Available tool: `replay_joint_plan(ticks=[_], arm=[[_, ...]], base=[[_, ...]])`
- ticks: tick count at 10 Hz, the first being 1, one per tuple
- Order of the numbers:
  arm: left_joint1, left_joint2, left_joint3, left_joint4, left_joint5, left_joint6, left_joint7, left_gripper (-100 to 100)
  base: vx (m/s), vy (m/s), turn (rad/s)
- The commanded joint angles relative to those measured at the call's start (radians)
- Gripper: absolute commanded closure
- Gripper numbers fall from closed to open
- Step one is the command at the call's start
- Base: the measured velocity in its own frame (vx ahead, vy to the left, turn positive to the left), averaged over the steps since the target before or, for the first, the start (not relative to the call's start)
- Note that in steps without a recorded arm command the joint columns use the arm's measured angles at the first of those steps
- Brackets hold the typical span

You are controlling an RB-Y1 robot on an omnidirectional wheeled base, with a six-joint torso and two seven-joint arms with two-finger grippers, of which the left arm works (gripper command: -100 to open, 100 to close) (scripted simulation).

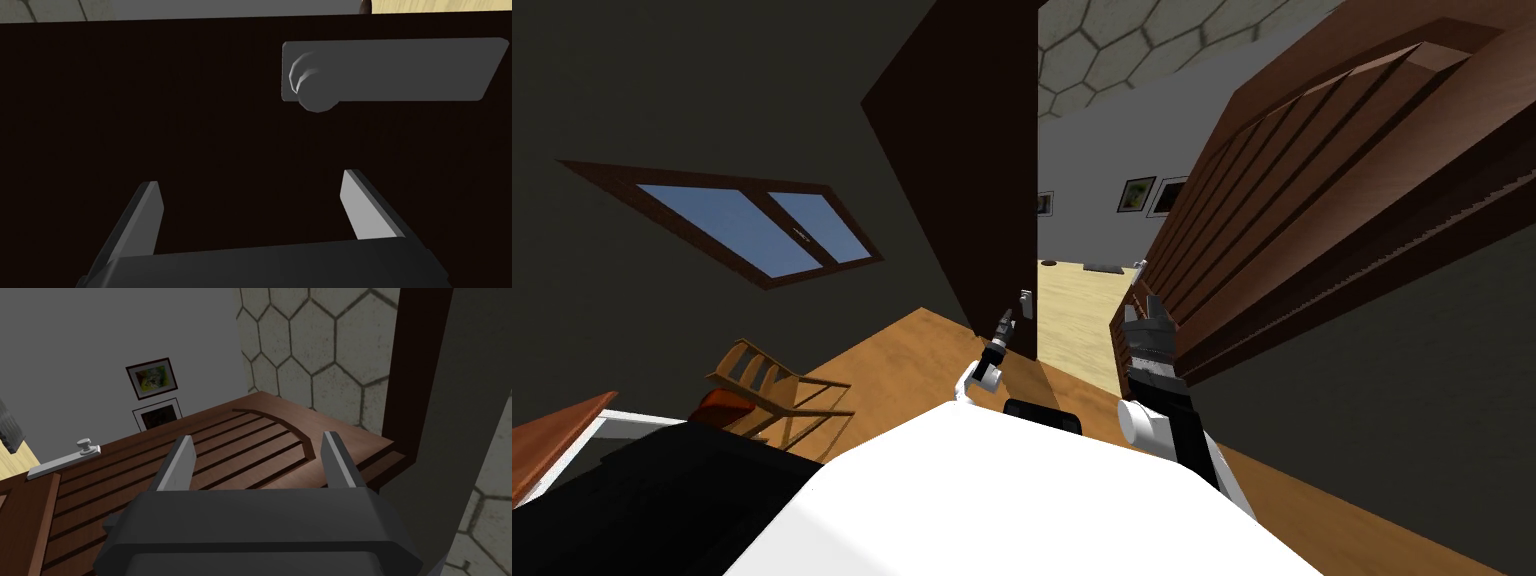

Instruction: Push the door open

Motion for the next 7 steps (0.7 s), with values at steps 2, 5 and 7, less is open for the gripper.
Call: replay_joint_plan(ticks=[2, 5, 7], arm=[[-0.022, -0.001, -0.017, 0.051, -0.001, 0.020, 0.004, -100], [-0.044, -0.001, -0.031, 0.098, -0.001, 0.037, 0.009, -100], [-0.064, -0.002, -0.044, 0.140, -0.002, 0.054, 0.013, -100]], base=[[0.055, 0.106, -0.066], [0.062, 0.084, -0.058], [0.059, 0.113, -0.081]])
